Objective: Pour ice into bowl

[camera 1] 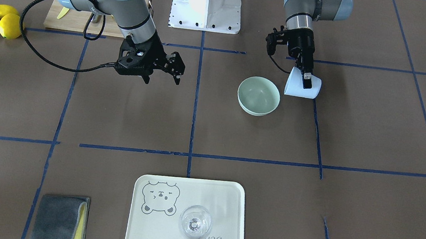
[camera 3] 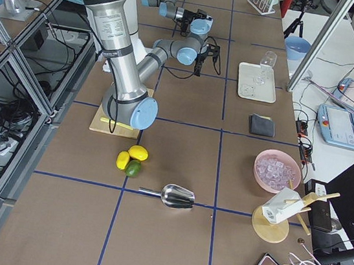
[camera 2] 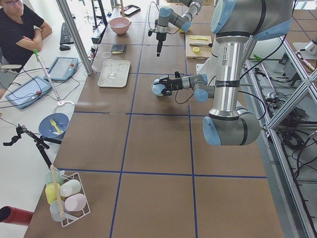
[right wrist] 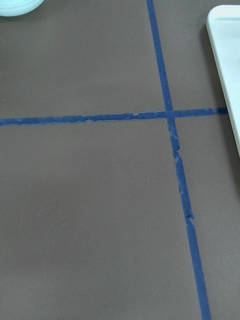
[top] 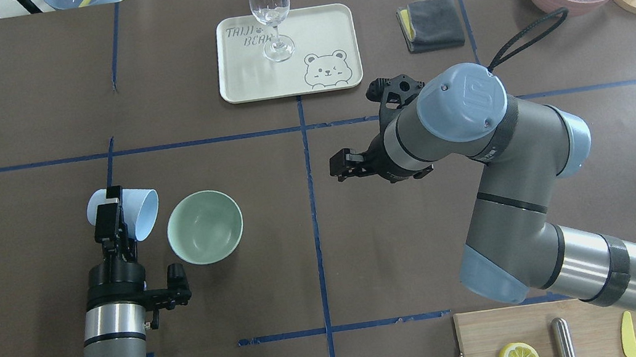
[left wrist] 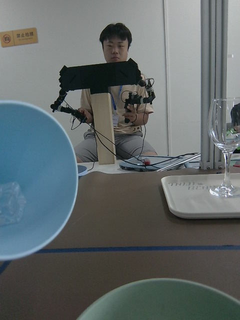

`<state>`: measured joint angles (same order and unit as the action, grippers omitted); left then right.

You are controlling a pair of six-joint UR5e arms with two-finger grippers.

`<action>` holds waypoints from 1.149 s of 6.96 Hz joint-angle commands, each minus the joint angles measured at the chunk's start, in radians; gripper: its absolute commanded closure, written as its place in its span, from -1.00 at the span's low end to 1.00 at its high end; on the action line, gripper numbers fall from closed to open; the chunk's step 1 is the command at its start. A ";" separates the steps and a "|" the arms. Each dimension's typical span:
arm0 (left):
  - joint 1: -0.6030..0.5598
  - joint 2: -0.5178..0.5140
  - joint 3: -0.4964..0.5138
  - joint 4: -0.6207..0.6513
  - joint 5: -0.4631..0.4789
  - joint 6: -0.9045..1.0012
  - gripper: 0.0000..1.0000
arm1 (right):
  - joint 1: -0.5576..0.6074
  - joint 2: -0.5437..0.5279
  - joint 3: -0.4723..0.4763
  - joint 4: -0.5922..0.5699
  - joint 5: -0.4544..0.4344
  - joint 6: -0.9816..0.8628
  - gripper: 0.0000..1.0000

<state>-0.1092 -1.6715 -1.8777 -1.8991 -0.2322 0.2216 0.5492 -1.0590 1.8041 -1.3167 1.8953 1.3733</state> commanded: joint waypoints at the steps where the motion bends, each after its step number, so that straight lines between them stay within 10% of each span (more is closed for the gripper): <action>1: 0.002 -0.034 -0.004 0.000 0.014 0.201 1.00 | 0.000 0.001 0.003 -0.001 0.001 0.006 -1.00; 8: 0.000 -0.044 -0.006 -0.012 0.039 0.324 1.00 | -0.003 0.007 0.003 -0.001 -0.002 0.023 -1.00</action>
<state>-0.1089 -1.7150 -1.8735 -1.9036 -0.1917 0.5453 0.5466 -1.0531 1.8071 -1.3175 1.8931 1.3935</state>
